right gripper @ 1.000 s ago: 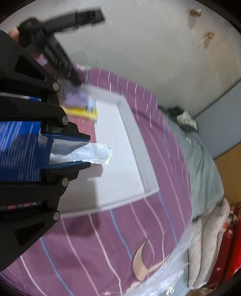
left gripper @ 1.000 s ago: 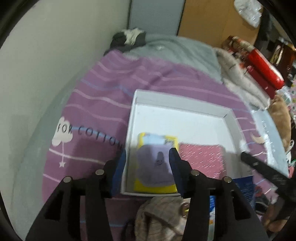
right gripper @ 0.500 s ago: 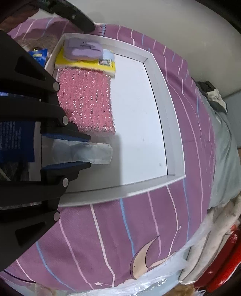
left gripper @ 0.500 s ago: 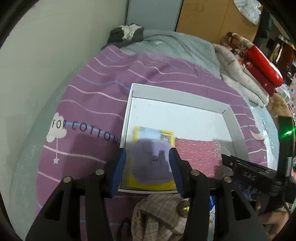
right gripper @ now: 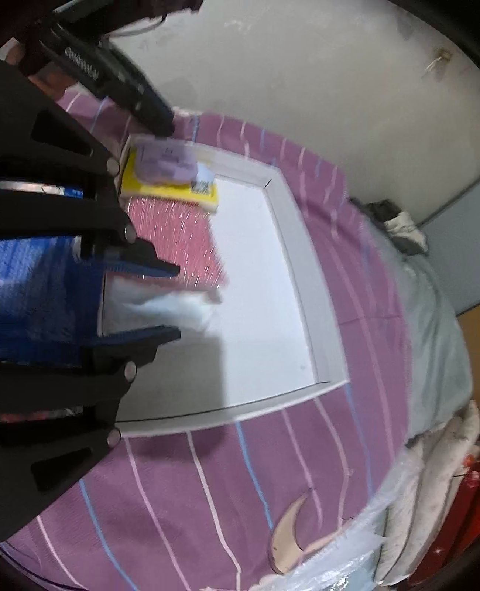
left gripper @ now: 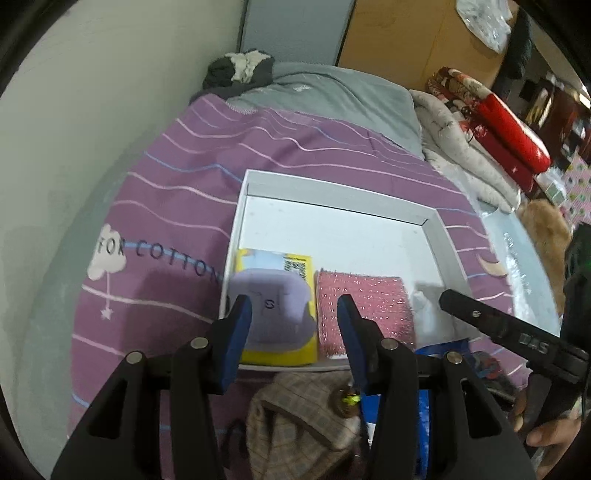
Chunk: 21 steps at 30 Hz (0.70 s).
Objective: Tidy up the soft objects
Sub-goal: 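Open the right gripper to release the white strip inside the box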
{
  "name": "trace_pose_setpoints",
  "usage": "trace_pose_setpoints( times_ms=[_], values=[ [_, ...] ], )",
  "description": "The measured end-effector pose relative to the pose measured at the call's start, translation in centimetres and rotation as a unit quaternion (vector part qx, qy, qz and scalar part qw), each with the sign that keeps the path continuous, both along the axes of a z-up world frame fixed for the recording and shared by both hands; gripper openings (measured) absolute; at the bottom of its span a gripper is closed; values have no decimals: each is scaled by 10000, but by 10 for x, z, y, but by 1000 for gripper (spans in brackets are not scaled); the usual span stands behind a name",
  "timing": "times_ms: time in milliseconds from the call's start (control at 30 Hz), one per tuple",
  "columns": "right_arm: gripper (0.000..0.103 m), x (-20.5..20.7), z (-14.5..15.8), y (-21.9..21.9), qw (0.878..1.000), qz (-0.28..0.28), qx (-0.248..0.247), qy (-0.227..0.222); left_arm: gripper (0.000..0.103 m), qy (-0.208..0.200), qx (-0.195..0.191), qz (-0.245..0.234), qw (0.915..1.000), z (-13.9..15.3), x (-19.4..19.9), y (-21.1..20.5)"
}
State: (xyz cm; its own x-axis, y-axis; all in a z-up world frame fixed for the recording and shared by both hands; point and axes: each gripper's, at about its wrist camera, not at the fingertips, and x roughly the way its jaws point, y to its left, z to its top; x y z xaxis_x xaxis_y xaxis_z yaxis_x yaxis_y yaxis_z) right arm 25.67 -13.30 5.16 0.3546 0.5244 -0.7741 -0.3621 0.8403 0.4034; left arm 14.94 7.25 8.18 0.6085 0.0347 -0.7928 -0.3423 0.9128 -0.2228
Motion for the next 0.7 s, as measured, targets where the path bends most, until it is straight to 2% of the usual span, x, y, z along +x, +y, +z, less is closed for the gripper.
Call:
trace_pose_setpoints(
  times_ms=[67,167,300,467,700],
  values=[
    [51,-3,10,-1,9999,17,119,-115,50,-2,-52,20,10000,2,-1,0],
    [53,-10,25,-3,9993,74,219,-305,50,-51,25,-55,10000,9,-5,-3],
    [68,-16,31,0,9984,252,417,-274,50,-27,-78,-90,9999,18,-12,-2],
    [68,-24,36,6,9983,377,379,-247,50,-51,-144,-124,9998,30,-22,-2],
    [68,-30,37,-4,9953,564,747,261,50,121,-429,-453,9980,36,-23,-18]
  ],
)
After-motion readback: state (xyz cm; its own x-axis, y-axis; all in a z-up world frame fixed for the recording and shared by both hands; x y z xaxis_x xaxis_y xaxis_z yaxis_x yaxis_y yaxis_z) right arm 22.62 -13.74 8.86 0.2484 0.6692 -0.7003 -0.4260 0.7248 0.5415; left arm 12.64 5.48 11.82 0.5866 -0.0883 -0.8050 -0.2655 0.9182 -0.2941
